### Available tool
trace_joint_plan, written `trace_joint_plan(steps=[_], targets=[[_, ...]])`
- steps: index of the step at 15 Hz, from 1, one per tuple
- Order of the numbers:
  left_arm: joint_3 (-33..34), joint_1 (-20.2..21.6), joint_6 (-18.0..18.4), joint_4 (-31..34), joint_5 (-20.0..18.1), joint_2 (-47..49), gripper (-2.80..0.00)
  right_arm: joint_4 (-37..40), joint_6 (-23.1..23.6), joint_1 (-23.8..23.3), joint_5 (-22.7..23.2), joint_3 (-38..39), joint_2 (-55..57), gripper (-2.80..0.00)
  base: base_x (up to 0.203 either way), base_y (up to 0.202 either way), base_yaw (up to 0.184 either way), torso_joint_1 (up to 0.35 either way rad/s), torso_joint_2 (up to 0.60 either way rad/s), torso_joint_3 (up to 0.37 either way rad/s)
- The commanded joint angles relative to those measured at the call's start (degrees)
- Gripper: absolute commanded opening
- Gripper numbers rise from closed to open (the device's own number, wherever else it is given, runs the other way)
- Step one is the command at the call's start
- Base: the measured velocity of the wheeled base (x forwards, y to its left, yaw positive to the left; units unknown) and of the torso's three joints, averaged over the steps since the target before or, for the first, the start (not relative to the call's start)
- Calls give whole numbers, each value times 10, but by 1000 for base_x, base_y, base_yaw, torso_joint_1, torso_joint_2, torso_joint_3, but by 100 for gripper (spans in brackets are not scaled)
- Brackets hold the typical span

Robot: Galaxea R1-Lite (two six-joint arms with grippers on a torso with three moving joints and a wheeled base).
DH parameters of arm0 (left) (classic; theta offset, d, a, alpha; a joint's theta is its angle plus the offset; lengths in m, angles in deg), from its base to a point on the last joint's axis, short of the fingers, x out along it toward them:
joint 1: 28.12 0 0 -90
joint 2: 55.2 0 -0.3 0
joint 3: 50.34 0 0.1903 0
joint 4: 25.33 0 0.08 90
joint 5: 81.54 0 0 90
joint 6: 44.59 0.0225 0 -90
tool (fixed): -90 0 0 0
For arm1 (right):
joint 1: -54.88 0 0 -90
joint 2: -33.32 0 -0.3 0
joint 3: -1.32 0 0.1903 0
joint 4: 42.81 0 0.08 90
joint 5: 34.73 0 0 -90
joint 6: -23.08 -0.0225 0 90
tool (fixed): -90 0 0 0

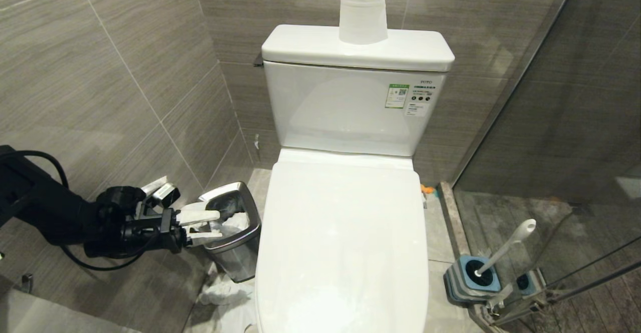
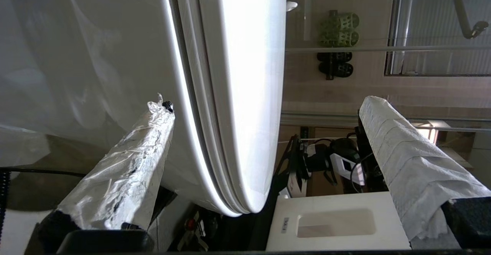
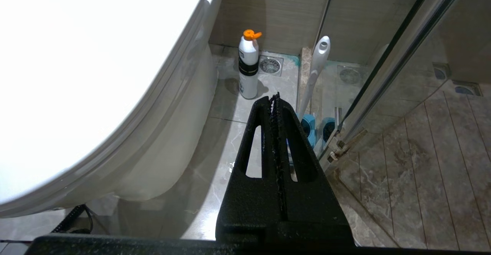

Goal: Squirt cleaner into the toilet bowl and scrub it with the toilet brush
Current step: Use the left hand to lift the toilet lid slightly

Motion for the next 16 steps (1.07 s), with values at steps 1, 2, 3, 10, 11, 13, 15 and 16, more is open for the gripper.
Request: trace_joint_plan(steps=[1,2,3,10,11,13,15,16], targets=[[19,0,-1,0,-4,-19,0,0,0,0,0,0,0,-280,0,0,0,0,0,0],[28,0,-1,2,-4,-26,0,0,0,0,0,0,0,-280,0,0,0,0,0,0],[31,0,-3,3,-4,-29,0,0,0,0,0,0,0,-280,0,0,0,0,0,0],[44,3,-11,17,-4,-24,0,0,0,0,0,0,0,-280,0,0,0,0,0,-21],[44,4,-11,22,-5,-23,0,0,0,0,0,0,0,-280,0,0,0,2,7,-151],[44,6,-11,23,-5,-21,0,0,0,0,0,0,0,-280,0,0,0,2,2,-176],[40,9,-12,22,-5,-21,0,0,0,0,0,0,0,-280,0,0,0,4,3,-197],[40,9,-12,23,-5,-21,0,0,0,0,0,0,0,-280,0,0,0,1,1,-196]])
